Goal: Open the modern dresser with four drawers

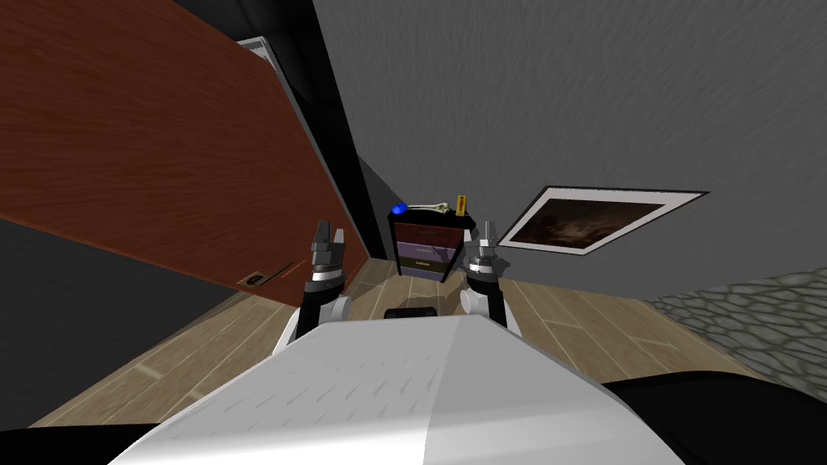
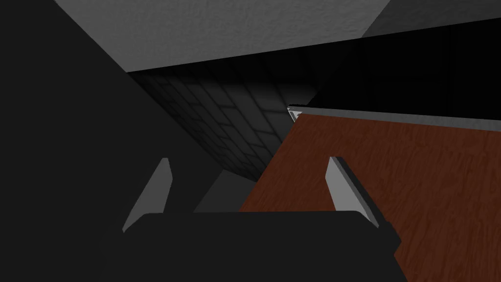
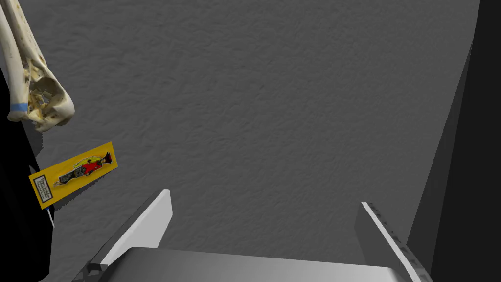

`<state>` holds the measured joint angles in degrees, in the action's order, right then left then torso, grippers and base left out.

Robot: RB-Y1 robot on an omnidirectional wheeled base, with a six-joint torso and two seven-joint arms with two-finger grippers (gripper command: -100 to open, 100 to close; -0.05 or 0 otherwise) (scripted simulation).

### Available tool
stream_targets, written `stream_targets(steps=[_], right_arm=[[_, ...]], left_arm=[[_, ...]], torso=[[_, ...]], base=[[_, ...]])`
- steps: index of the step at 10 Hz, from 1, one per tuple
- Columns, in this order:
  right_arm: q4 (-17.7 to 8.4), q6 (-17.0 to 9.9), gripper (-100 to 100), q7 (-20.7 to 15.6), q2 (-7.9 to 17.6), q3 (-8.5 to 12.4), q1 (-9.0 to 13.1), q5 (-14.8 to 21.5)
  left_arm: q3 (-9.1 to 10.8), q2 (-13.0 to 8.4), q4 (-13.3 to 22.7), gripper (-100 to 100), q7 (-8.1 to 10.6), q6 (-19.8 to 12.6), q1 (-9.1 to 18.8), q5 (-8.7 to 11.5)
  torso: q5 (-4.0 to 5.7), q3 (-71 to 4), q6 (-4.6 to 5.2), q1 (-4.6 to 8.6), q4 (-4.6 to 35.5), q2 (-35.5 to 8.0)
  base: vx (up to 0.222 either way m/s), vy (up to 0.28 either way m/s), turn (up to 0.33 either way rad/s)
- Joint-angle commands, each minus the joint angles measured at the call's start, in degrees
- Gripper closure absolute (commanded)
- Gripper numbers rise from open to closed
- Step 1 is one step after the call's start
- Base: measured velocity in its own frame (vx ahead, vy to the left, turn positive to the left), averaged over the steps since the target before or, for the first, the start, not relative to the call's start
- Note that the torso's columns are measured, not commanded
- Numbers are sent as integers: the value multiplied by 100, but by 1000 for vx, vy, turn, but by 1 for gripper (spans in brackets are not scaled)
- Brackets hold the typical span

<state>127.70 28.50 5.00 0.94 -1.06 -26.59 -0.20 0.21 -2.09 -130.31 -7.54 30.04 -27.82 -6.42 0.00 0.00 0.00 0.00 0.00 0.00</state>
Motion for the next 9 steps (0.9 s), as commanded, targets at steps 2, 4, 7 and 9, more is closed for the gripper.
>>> stream_targets(steps=[2,4,7,9], right_arm=[[0,0,0,0,0,0,0,0],[1,0,0,0,0,0,0,0],[2,1,0,0,0,0,0,0],[2,1,0,0,0,0,0,0]], left_arm=[[0,0,0,0,0,0,0,0],[0,0,-1,0,0,0,0,0],[0,0,-1,0,0,0,0,0],[0,0,-2,0,0,1,0,0]], torso=[[0,-1200,0,0,600,-597],[0,-2850,0,0,1424,-1422],[0,-5381,0,0,2691,-2692],[0,-7073,0,0,3537,-3539]], base=[[0,0,0],[0,0,0],[0,0,0],[0,0,0]])
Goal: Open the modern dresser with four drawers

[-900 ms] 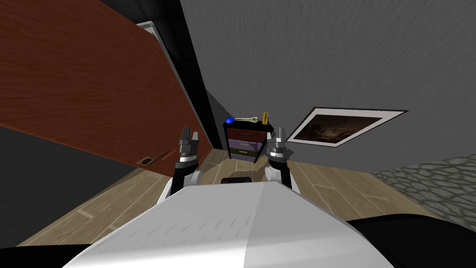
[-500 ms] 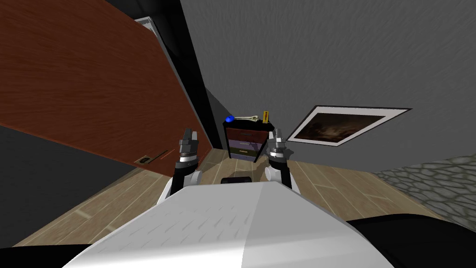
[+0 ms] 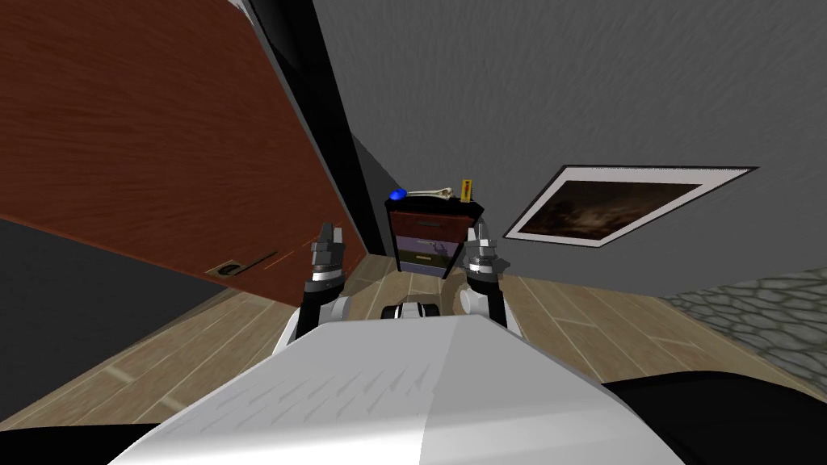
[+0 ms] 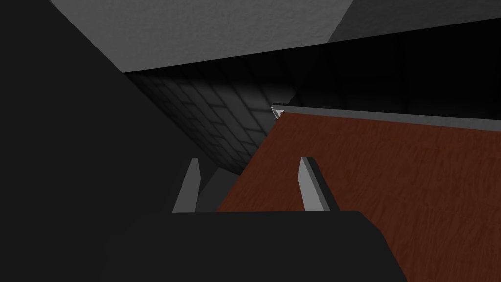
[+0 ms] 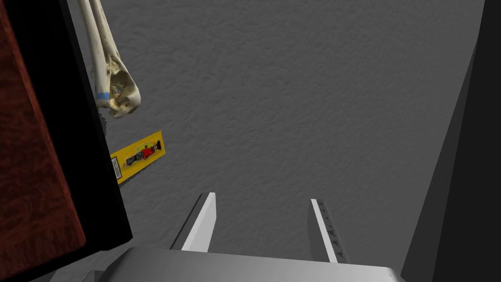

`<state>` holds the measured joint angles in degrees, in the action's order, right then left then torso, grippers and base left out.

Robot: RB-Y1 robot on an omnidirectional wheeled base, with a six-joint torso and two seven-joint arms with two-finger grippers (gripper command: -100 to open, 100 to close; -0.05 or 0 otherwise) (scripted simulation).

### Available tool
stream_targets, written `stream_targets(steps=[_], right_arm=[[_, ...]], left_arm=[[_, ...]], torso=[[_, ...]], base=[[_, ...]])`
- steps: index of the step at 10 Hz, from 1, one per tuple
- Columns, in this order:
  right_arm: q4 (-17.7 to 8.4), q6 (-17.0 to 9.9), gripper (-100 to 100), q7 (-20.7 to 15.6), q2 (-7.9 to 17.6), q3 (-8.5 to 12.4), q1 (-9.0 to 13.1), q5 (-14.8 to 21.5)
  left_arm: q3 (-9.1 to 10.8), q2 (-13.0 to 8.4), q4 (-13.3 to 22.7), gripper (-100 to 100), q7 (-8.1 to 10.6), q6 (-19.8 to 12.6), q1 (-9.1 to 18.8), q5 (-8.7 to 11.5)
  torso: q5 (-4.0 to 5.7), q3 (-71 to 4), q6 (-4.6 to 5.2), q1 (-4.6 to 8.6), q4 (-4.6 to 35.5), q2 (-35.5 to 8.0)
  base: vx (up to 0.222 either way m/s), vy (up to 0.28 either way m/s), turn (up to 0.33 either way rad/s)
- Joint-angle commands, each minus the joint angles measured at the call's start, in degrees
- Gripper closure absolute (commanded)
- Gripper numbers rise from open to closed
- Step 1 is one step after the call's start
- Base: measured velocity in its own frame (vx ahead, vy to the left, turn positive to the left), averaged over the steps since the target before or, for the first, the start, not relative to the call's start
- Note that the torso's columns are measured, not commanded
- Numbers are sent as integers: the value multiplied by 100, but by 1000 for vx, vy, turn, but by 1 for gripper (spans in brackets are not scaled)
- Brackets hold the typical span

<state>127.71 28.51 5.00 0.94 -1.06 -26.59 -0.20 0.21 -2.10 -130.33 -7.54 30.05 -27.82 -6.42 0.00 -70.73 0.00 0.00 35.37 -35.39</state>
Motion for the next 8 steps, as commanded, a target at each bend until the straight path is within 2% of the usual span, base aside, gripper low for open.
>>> stream_targets(steps=[1,3,8], right_arm=[[-42,-32,-100,-110,265,35,17,102],[-99,-79,-100,-273,481,86,42,253],[-298,-259,-100,-920,876,290,133,854]], left_arm=[[0,0,0,0,0,0,0,0],[-1,1,3,0,0,-1,-1,0],[-1,1,3,0,0,0,-1,0]], torso=[[0,-846,0,0,423,-423],[-4,-1357,0,-13,666,-662],[-2,-1384,0,-7,691,-689]], base=[[20,27,-17],[38,60,-23],[50,90,-30]])
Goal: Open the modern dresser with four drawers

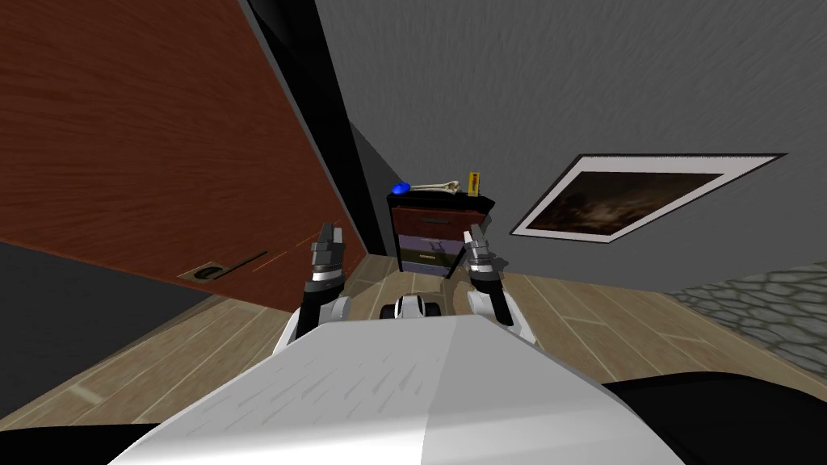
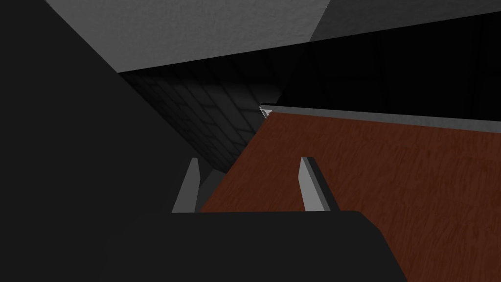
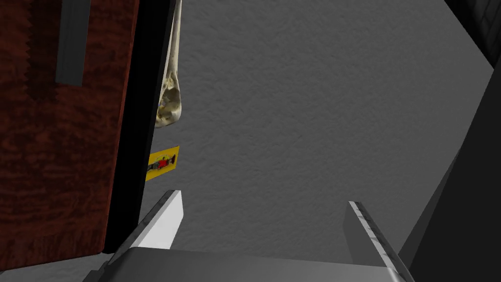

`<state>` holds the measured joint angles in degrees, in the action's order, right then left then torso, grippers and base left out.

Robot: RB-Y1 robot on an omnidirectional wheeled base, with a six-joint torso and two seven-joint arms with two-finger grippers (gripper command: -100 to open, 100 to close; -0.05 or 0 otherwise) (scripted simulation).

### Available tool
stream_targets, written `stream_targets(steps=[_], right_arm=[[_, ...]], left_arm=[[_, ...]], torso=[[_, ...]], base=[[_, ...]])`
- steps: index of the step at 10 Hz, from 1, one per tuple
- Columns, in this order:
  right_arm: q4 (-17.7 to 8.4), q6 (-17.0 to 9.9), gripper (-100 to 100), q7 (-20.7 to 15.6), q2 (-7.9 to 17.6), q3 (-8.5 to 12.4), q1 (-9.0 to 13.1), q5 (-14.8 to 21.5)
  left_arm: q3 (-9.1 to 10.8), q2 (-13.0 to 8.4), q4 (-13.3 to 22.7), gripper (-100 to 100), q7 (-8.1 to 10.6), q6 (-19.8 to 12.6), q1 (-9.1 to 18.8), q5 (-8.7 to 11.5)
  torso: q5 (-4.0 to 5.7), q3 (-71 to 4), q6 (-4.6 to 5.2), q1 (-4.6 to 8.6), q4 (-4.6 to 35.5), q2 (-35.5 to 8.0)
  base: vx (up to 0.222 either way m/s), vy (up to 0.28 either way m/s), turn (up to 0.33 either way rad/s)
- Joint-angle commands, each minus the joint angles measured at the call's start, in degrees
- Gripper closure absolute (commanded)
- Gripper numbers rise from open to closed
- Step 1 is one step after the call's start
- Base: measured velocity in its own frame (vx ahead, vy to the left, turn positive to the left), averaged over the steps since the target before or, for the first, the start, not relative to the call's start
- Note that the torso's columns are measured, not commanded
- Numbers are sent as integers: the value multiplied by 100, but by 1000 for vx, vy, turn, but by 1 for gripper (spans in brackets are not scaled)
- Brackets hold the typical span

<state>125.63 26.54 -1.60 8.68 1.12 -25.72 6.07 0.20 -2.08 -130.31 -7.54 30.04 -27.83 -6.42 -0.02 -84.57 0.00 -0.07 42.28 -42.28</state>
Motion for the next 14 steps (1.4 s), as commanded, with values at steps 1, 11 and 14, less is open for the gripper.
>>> stream_targets(steps=[1,11,14], right_arm=[[-133,-105,-100,-419,155,122,67,375],[-541,-511,-100,-1923,529,596,268,1773],[-678,-629,-100,-2343,641,728,329,2162]], left_arm=[[0,0,0,0,0,0,0,0],[0,0,0,0,0,0,0,0],[0,0,0,0,0,0,0,0]], torso=[[0,-2,0,1,-1,3],[1,-5,-1,9,-2,7],[2,4,0,11,2,-8]], base=[[71,118,-40],[61,109,-36],[49,100,-36]])
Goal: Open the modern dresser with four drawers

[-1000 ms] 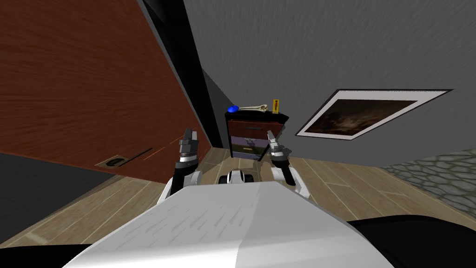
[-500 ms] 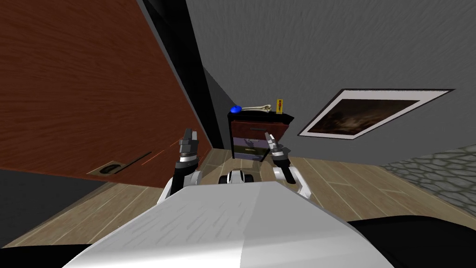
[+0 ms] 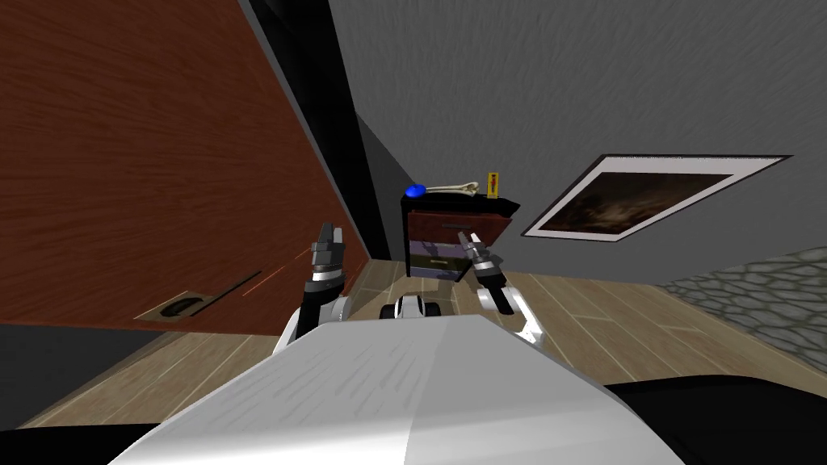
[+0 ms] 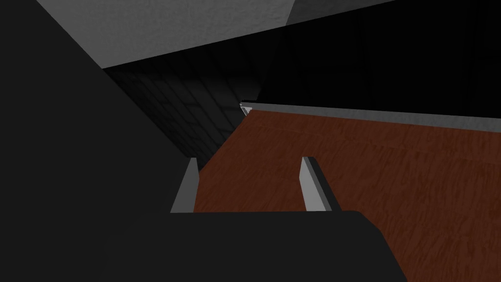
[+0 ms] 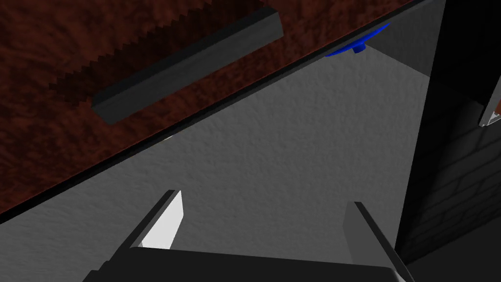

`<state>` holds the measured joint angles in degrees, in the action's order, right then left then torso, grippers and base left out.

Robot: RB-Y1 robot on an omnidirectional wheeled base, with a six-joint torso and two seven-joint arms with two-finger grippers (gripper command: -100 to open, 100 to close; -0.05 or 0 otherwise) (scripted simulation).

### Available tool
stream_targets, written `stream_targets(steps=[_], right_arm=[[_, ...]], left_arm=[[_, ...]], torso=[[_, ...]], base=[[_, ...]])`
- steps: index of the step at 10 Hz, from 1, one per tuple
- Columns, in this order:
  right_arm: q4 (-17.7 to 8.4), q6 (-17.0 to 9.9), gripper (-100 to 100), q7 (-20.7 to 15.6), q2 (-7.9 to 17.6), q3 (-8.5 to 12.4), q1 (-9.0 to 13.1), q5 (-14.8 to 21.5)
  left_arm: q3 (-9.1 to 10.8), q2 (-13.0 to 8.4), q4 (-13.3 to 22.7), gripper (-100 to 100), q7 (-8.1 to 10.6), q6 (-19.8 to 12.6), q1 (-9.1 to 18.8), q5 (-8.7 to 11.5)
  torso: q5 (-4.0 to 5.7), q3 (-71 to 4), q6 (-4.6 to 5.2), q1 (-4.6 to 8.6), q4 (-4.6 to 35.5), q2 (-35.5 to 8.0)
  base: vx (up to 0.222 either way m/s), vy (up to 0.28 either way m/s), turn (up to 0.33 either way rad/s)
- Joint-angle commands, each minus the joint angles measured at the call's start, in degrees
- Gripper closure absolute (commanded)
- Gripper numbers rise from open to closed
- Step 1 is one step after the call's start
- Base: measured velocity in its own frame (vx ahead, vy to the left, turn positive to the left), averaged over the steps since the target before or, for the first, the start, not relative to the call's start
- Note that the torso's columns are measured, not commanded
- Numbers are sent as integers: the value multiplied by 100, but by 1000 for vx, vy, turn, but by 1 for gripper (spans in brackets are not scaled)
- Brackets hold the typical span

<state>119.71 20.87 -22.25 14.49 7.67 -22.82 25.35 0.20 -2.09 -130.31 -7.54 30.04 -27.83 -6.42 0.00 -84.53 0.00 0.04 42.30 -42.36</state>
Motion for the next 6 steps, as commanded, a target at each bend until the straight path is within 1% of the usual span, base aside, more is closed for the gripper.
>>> stream_targets(steps=[1,2,4,5,6], right_arm=[[-163,-123,-100,-428,122,140,71,418],[-163,-123,-100,-490,122,140,71,432],[-329,-250,-100,-856,259,275,138,818],[-329,-250,-100,-919,259,275,138,830],[-418,-314,-100,-1133,333,342,173,1028]], left_arm=[[0,0,0,0,0,0,0,0],[0,0,0,0,0,0,0,0],[0,0,0,0,0,0,0,0],[0,0,0,0,0,0,0,0],[0,0,0,0,0,0,0,0]], torso=[[2,0,0,2,0,2],[-1,-4,0,-10,-2,8],[1,-6,0,-1,-2,10],[-2,-7,0,-15,-3,12],[-2,-4,-1,-5,-2,6]], base=[[52,116,-50],[44,93,-18],[57,111,-42],[48,111,-22],[57,92,-25]])
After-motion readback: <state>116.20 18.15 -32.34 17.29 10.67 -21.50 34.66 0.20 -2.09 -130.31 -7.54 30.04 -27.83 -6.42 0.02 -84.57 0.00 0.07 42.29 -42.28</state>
